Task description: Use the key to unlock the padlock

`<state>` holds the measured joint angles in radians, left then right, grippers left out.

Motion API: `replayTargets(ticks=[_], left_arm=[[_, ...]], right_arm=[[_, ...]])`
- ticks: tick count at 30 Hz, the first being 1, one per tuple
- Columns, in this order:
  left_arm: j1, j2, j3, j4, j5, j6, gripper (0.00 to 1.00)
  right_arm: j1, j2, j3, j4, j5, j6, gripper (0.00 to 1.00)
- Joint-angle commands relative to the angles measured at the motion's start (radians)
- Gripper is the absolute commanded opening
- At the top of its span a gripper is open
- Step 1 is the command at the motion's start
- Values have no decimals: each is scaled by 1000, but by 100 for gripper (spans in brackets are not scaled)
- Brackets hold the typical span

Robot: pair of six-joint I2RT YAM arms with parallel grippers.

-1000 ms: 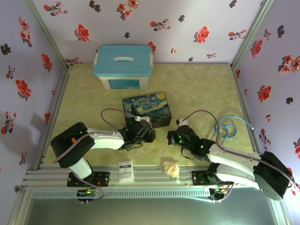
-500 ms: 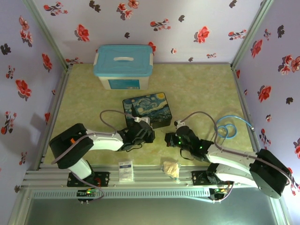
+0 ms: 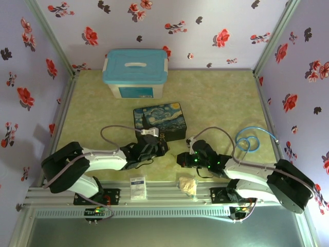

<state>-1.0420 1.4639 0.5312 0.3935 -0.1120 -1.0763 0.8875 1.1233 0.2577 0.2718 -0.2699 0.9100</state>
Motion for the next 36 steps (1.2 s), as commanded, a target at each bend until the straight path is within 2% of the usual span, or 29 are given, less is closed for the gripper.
replayTargets(ticks=[1,4,10,21,30,36], left_arm=[[-2,-37,1,89,-17,-21,0],[0,-37,-15,110,-17,-39,0],[7,-37,-90,283,-17,-114,0],[8,-74,-97,278,-25,-112,0],[10,-80,-107,283,-36,-122,0],[8,-86,-101,279,-31,-121,0]], right_arm=[[-9,27,23,42,-49,37,0],[-14,63,39,26,-50,32,0],[-25,113,14,172,-89,89,0],[-71,141,38,122,-148,80,0],[-85,159,16,262,-173,138,0],[-117,180,23,269,-185,148,0]])
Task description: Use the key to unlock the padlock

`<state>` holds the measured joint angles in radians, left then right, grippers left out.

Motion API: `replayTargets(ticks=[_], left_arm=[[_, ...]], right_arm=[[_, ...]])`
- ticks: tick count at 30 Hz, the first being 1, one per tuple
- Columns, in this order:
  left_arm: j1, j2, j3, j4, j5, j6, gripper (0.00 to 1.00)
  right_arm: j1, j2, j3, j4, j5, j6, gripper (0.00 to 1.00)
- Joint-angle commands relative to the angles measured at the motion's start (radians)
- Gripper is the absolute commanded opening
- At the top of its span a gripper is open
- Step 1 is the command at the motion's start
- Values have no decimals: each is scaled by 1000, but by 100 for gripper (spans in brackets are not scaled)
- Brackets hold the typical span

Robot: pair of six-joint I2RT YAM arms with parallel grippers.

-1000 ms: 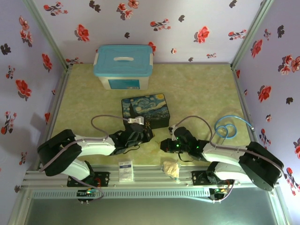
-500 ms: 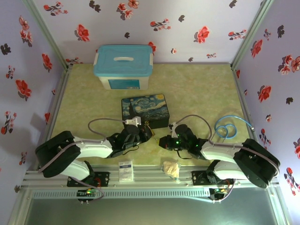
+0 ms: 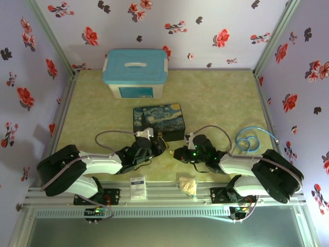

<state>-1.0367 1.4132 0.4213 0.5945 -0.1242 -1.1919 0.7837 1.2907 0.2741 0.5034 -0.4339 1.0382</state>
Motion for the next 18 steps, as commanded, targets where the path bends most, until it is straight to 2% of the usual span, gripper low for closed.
replayTargets(ticks=[1,18], left_arm=[[2,-41,14,68,-18,-2,0],[-2,-9,-1,120,-9,-14,0]], right_arm=[[-15,18,11,43,-24,22,0],[-30,52,-7,235,-63,84,0]])
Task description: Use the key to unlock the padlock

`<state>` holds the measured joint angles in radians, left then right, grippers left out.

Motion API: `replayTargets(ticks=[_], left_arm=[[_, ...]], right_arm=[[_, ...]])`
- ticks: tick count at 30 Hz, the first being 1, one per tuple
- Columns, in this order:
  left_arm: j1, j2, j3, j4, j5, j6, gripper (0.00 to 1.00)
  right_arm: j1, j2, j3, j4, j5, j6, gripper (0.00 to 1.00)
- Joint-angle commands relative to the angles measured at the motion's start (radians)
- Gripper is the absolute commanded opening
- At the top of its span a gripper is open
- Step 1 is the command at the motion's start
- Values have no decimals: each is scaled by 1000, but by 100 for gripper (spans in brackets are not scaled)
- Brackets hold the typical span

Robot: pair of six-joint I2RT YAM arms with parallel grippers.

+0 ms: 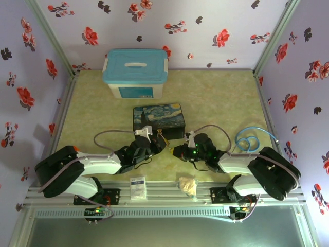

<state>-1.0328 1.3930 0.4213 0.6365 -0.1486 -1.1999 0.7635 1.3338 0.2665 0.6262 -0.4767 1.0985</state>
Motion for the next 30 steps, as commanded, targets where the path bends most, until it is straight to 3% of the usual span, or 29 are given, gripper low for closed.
replayTargets(ticks=[1,7,15,23,30], left_arm=[[-5,18,-5,87,15,-10,0],[-5,46,-32,154,17,-29,0],[-5,38,-26,127,16,-29,0],[-6,46,-12,143,21,-26,0],[-6,18,-29,131,3,-27,0]], right_arm=[[-12,15,2,124,-24,29,0],[-40,20,-14,134,-43,28,0],[-59,-65,-8,4,-49,-33,0],[-58,50,-16,210,-117,30,0],[-61,38,-38,199,-100,13,0]])
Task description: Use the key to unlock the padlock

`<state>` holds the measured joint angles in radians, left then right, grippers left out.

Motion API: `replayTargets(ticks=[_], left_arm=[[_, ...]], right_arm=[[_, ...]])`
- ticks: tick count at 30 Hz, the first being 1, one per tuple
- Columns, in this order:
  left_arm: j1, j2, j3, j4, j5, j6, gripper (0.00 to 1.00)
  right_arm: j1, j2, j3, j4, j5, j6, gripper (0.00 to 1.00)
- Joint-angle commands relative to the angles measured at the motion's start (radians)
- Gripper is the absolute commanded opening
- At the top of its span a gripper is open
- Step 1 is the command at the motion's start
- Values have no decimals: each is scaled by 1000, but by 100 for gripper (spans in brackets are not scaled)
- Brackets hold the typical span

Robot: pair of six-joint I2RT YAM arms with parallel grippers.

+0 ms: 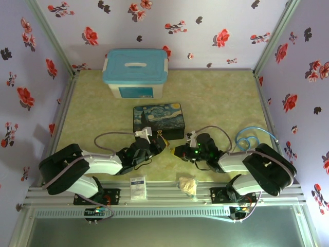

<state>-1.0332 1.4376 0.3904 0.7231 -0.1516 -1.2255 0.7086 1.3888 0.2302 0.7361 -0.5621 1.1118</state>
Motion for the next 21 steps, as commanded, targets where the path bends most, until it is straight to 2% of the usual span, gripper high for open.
replayTargets(ticks=[1,5,12,21], left_arm=[[-5,-26,2,52,11,-3,0],[-5,-16,1,77,33,-4,0],[-5,-23,-3,76,34,-8,0],[-4,-31,-10,76,37,-19,0]], right_arm=[[-6,-19,-2,106,-29,3,0],[-6,-38,13,55,-59,-29,0],[-24,-48,-5,84,-73,-34,0],[-64,-88,-6,-14,-87,-94,0]])
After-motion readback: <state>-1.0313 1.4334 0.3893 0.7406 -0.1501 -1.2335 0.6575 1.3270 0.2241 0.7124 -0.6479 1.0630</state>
